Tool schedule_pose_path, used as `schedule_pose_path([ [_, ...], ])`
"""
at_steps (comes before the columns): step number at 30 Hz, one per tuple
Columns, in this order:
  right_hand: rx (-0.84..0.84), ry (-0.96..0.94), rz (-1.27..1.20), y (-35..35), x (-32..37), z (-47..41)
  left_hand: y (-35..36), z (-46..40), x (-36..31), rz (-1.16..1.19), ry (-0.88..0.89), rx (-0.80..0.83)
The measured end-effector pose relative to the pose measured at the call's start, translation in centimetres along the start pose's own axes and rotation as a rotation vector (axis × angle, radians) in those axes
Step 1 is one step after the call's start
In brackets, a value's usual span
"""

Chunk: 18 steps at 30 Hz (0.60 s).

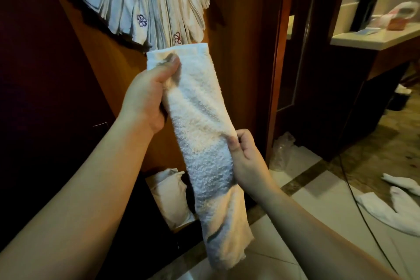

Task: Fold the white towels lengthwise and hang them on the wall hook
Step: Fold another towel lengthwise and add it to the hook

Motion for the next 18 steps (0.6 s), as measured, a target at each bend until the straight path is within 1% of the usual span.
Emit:
schedule_pose_path([
  [4,-0.024,-0.078,0.072,-0.1,0.4,-1.1,0.2,-0.6,0.0,0.075,-0.043,-0.016],
  [6,0.004,-0.066,0.038,-0.4,0.3,-1.9,0.2,-1.2,0.1,0.090,-0.068,-0.054],
  [8,0.130,0.043,0.058,-0.6,-0.6,-2.8,0.1,-2.2,0.4,0.109,-0.117,-0.121],
  [9,0.229,0.133,0.087,-0.7,-1.3,-3.3,-0.1,-2.9,0.6,0.118,-0.145,-0.158],
  [11,0.459,0.354,0.071,-0.9,-2.7,-3.7,-0.3,-4.3,1.2,0.128,-0.194,-0.206],
  [13,0.694,0.475,0.080,-1.4,-3.8,-3.6,-0.4,-5.6,2.0,0.091,-0.230,-0.245],
  [15,0.818,0.528,0.077,-2.0,-4.3,-3.4,-0.6,-6.7,2.9,0.043,-0.268,-0.291],
  [18,0.890,0.627,0.056,-2.8,-4.9,-2.8,-0.9,-8.0,4.1,-0.033,-0.310,-0.343],
])
Point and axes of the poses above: each hand's wrist, its own z-axis away from the middle knuckle, its own y-axis out of the palm, x = y × z, the point moved 2 cm from there along -z, towards the middle knuckle, and after that the axes turned 5 degrees about -x, right-handed, at the moved point
